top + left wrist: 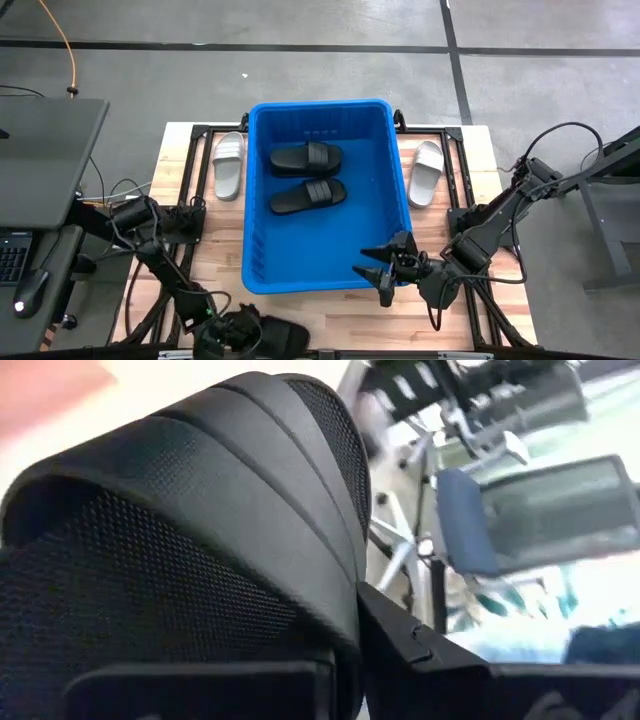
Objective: Pick and place slides into bin
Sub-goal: Put the black slipper into the bin
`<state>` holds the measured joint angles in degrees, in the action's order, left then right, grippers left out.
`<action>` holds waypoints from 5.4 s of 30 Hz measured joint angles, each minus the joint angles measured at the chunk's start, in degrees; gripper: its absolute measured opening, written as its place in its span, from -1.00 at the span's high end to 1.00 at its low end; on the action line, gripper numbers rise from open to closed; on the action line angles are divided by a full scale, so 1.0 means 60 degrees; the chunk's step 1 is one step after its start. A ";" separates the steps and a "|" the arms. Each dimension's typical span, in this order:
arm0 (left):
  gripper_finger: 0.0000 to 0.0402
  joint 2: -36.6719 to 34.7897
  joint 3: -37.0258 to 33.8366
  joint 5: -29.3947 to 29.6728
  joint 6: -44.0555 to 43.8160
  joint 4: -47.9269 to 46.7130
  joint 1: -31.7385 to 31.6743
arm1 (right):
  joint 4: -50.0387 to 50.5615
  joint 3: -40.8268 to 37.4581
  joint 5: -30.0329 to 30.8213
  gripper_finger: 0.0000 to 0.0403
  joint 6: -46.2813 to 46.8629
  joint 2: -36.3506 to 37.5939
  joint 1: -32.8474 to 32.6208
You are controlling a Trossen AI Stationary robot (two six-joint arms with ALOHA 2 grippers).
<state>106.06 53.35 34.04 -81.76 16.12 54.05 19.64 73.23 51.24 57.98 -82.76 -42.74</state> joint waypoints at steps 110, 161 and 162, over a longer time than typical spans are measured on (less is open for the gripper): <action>0.85 -0.0636 0.8970 0.4373 0.3070 -1.1659 -0.2240 | -0.2429 -0.0001 -0.4965 0.95 -0.1039 -0.0066 0.2199; 0.54 -0.5284 0.8974 0.7945 0.2814 -1.7682 0.0742 | 0.0448 -0.2322 -0.7660 0.97 0.1723 0.2595 0.7795; 0.54 -0.5301 0.8974 0.7945 0.2815 -1.7682 0.0742 | 0.0562 -0.2210 -0.7916 0.97 0.1730 0.2525 0.7945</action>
<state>74.26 107.20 81.71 -64.87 -89.97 58.50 23.01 59.97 3.75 68.36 -67.61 4.93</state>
